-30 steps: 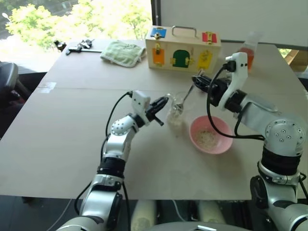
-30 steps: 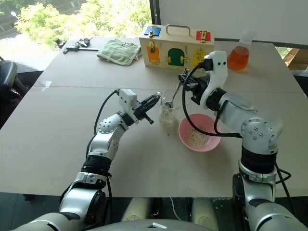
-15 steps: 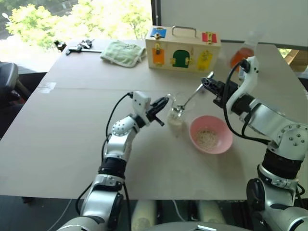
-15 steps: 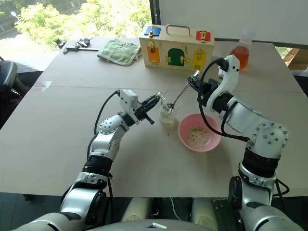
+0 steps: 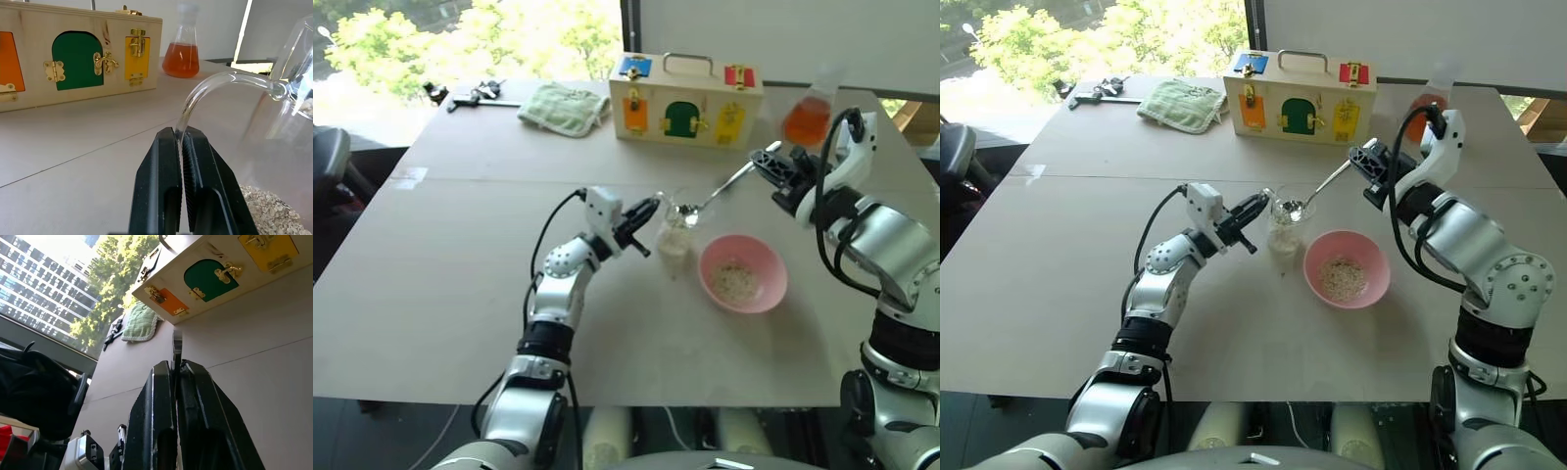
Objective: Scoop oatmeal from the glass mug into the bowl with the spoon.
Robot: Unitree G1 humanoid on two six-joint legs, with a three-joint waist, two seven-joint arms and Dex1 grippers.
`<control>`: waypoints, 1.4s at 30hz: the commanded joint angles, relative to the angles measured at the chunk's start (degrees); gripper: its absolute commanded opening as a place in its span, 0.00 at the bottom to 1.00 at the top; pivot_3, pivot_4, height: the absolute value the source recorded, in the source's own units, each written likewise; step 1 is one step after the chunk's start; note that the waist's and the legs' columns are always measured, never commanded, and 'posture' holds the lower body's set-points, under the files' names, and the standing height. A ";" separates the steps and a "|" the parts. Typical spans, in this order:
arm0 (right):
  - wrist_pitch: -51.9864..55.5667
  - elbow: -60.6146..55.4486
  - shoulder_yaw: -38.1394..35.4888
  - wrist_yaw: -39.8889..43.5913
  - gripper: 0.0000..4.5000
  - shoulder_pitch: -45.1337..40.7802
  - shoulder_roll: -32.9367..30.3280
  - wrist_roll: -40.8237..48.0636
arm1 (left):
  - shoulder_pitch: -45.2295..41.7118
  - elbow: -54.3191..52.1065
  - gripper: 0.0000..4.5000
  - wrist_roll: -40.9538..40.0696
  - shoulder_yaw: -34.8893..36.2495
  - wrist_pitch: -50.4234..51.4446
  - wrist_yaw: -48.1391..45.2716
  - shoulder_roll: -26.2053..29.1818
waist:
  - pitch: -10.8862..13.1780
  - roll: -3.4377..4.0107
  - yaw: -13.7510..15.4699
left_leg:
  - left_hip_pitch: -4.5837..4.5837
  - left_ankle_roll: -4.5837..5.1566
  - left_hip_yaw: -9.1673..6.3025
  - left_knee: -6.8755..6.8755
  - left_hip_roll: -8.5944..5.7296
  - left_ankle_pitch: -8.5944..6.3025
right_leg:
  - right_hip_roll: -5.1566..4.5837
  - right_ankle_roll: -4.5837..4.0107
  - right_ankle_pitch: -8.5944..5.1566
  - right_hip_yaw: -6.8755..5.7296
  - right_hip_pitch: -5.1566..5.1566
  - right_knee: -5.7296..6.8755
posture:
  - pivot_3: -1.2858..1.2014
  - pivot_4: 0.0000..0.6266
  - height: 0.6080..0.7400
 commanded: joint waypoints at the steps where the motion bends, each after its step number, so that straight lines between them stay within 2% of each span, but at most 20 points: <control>1: -4.61 -3.08 -0.49 -1.22 0.00 0.60 -1.76 3.78 | 0.09 -0.58 0.00 0.07 -0.64 -1.02 -0.17 -0.84 | 0.00 0.00 0.00 | 0.00 0.01 0.00 0.00 0.00 0.00 | 0.00 0.00 0.00 0.00 0.00 -0.01 | 0.52 0.24 1.00; 14: -11.31 -6.30 0.34 1.98 0.00 5.84 -4.99 7.39 | -0.23 0.53 0.00 0.13 0.15 -1.47 0.03 -2.19 | 0.00 0.00 0.06 | -0.01 0.09 0.01 0.00 0.03 -0.05 | 0.01 0.00 0.00 0.01 0.00 -0.03 | 0.52 0.24 1.00; 32: -15.57 -6.95 -0.83 17.27 0.00 13.28 -4.57 3.74 | -0.92 1.97 0.00 0.15 0.60 -2.18 0.25 -2.91 | 0.00 0.00 0.11 | -0.01 0.18 0.00 0.00 0.03 -0.11 | 0.01 0.00 0.00 0.01 0.00 -0.04 | 0.52 0.24 1.00; 42: -17.56 -6.31 -2.95 21.45 0.00 17.72 -4.38 3.77 | -0.86 2.34 0.00 0.13 0.65 -2.46 0.03 -2.95 | 0.00 0.00 0.12 | 0.00 0.18 -0.01 0.00 0.02 -0.11 | 0.01 0.00 0.00 0.00 0.01 -0.03 | 0.52 0.24 1.00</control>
